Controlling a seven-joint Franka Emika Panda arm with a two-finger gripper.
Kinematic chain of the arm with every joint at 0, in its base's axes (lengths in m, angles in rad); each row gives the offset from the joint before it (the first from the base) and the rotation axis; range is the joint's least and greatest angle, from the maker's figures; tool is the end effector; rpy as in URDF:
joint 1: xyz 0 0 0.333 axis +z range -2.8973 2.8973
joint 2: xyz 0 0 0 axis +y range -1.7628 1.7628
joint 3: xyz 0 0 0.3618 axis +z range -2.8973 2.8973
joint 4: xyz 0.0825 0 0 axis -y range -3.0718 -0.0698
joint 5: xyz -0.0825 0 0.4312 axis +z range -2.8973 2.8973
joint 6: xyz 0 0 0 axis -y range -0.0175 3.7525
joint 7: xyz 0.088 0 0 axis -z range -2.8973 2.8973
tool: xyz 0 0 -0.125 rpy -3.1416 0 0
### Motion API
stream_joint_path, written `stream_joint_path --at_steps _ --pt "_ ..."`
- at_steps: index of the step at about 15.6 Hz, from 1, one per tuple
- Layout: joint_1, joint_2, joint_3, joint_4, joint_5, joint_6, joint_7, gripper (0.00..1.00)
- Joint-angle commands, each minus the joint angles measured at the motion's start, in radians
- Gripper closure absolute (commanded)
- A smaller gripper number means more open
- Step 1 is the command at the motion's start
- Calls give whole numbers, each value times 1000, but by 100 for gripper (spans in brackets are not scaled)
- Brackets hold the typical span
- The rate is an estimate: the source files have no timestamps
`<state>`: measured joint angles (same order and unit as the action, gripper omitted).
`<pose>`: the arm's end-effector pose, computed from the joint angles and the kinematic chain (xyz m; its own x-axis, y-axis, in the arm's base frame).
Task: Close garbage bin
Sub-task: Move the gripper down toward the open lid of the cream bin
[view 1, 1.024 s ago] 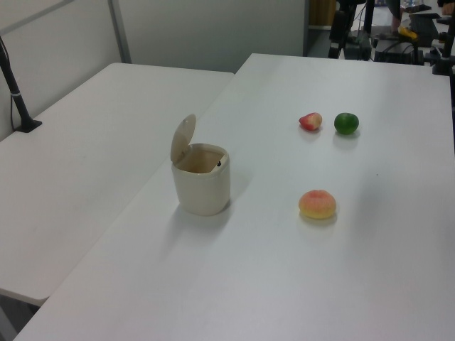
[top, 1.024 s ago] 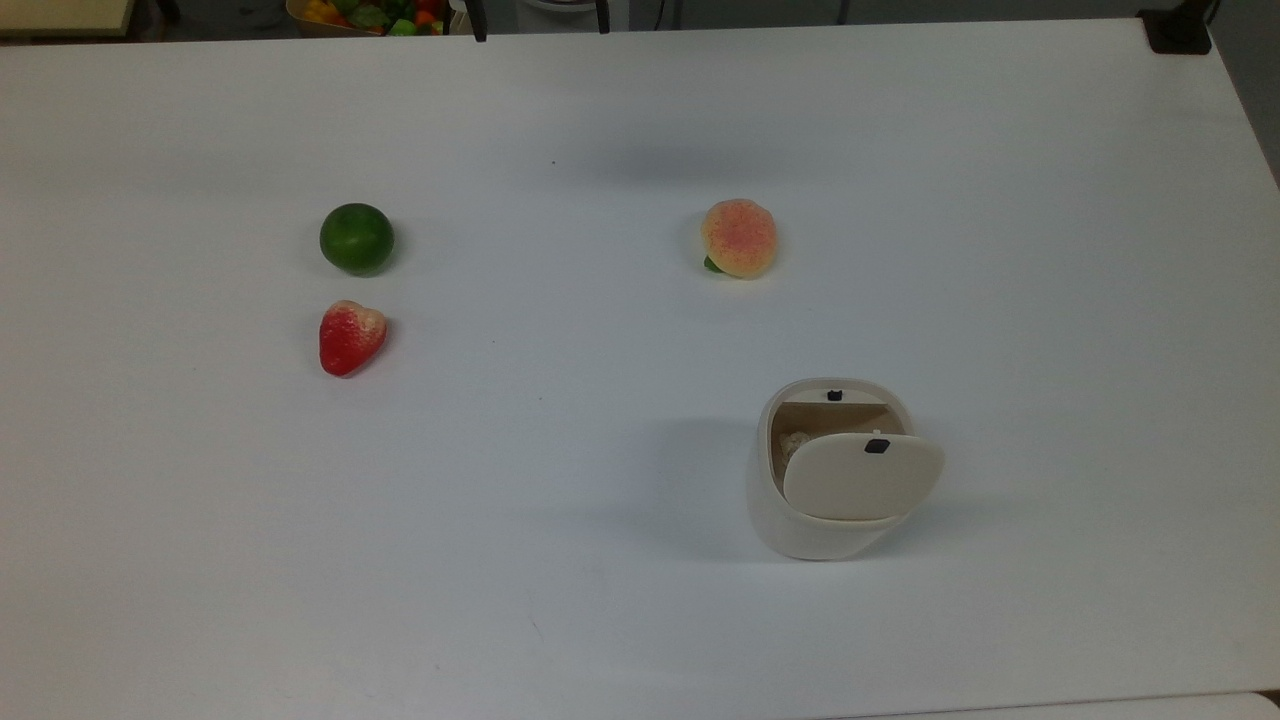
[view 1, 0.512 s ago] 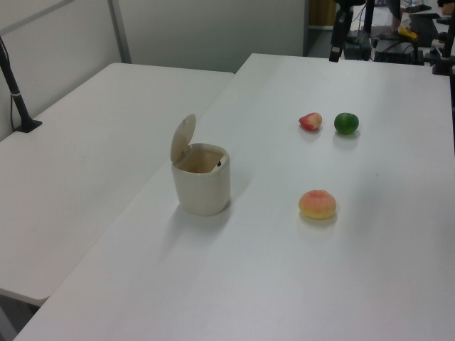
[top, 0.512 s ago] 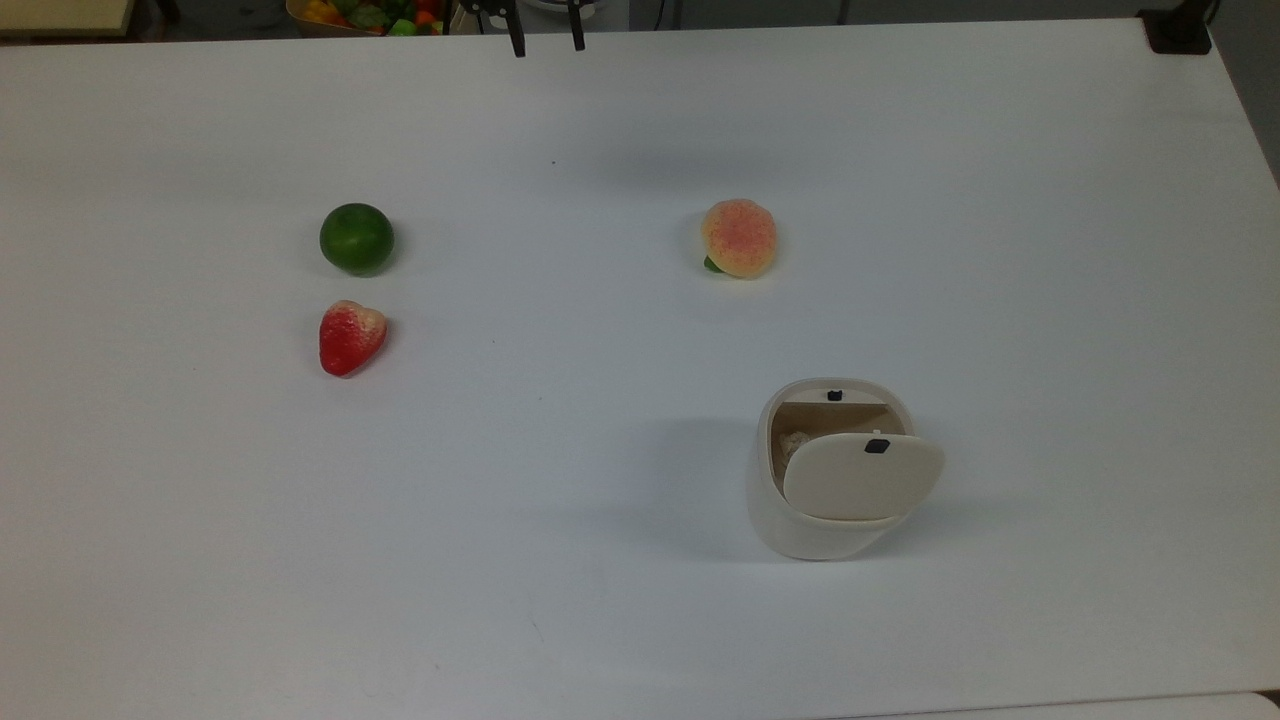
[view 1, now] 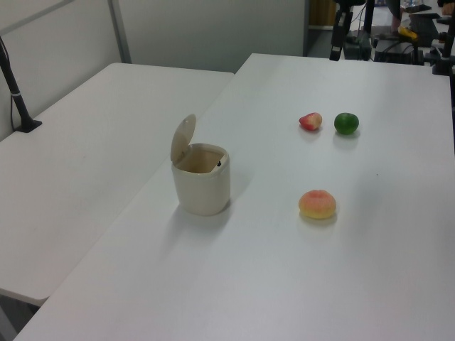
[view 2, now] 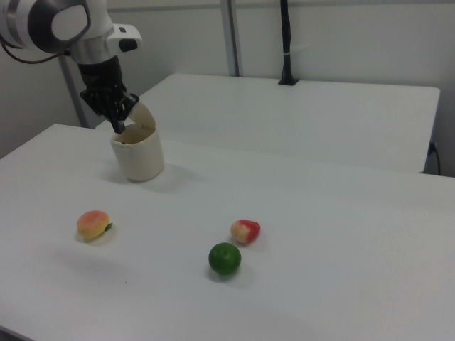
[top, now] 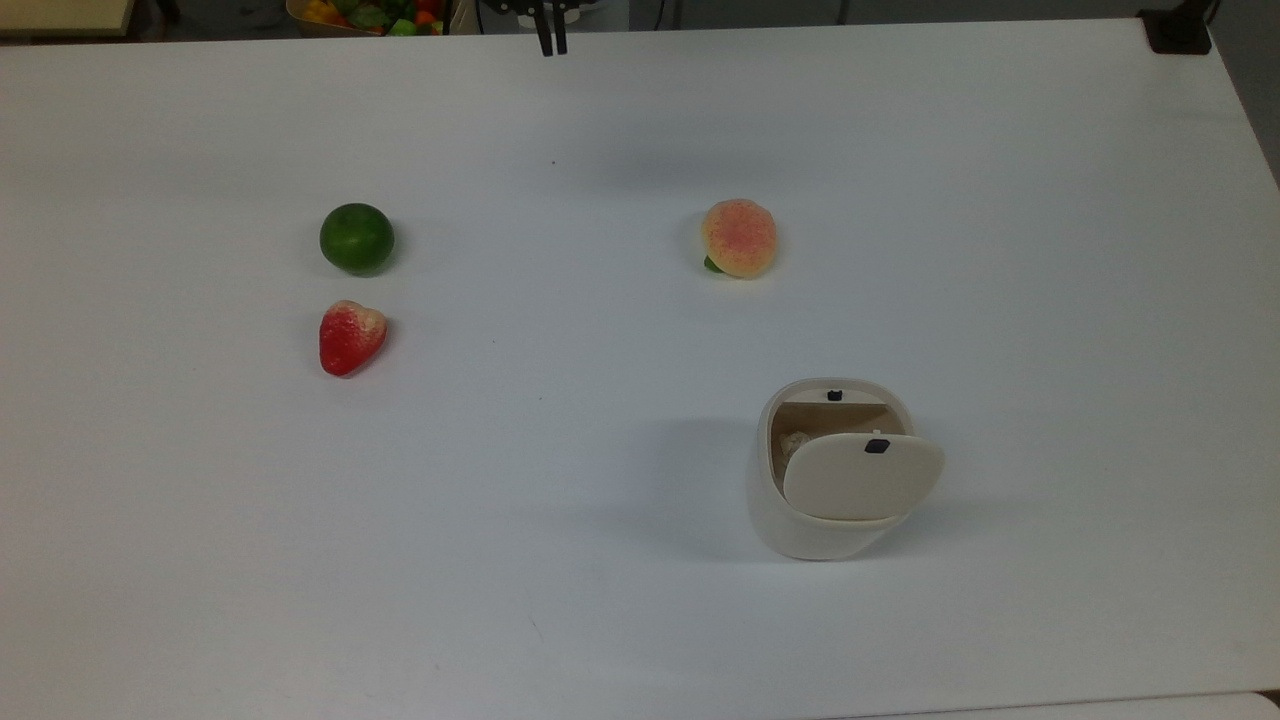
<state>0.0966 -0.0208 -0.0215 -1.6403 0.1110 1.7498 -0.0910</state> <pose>0.6106 0.0577 0.6460 0.9798 0.1445 0.1384 0.1589 -0.9823 -0.0989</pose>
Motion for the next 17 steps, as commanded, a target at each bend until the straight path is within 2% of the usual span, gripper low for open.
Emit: stream_joint_path --at_steps 1,3,8,10,14,17 --pt "12 4 -6 -19 25 82 -4 100" --pt "14 18 -3 -16 27 128 -4 100" --pt "51 65 8 -13 65 402 88 100" --pt "57 84 32 -12 65 485 108 100" --pt "120 166 37 10 45 674 223 100" --pt "146 226 35 13 45 772 250 100"
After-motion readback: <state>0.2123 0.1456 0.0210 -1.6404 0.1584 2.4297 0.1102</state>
